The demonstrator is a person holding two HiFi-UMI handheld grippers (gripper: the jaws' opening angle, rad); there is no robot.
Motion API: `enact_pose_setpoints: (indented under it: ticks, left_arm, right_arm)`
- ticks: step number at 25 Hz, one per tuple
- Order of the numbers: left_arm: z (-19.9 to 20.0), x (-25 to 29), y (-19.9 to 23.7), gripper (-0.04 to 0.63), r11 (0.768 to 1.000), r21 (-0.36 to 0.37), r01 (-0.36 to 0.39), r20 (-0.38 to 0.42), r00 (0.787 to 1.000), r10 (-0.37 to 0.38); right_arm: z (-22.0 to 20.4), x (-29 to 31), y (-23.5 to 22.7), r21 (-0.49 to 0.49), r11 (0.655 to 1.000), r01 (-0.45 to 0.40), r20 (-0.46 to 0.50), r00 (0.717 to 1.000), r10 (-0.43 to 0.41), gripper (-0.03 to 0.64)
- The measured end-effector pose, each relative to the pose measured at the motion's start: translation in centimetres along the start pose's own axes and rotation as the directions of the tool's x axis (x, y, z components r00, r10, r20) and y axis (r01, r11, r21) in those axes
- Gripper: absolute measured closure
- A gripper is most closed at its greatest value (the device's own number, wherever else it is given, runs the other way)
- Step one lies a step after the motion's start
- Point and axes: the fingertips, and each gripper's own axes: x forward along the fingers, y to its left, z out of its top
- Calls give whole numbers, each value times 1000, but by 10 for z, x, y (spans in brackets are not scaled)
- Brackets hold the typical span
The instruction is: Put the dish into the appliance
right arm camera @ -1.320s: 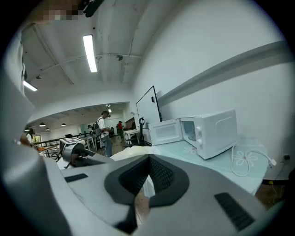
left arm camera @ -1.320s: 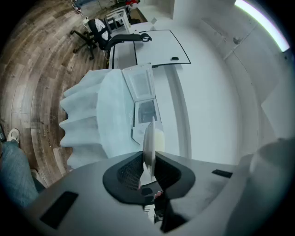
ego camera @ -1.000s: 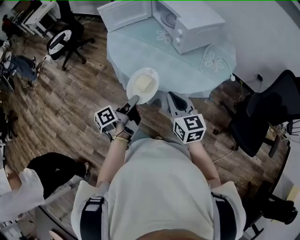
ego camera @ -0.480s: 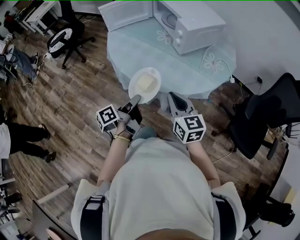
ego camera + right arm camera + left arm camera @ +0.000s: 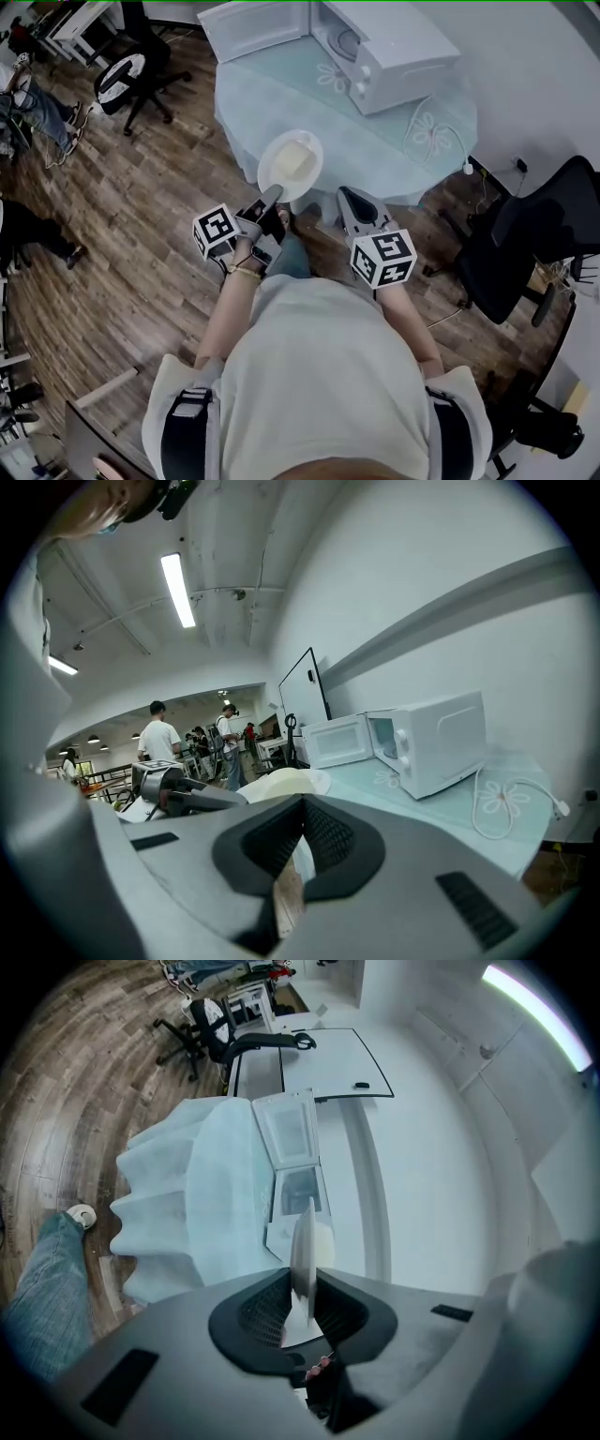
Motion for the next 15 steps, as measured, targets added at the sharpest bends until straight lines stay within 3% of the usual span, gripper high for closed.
enact_pose_setpoints:
  ticks: [4, 15]
  left_arm:
    - [24, 17, -1, 540, 1000, 7, 23, -1, 1000, -23]
    - [102, 84, -3, 540, 999, 37, -6, -74, 997, 9]
  right_arm:
    - [4, 21, -2, -20, 1000, -14, -6, 1000, 14, 611]
    - [47, 105, -35, -19, 999, 39, 8, 999, -39, 611]
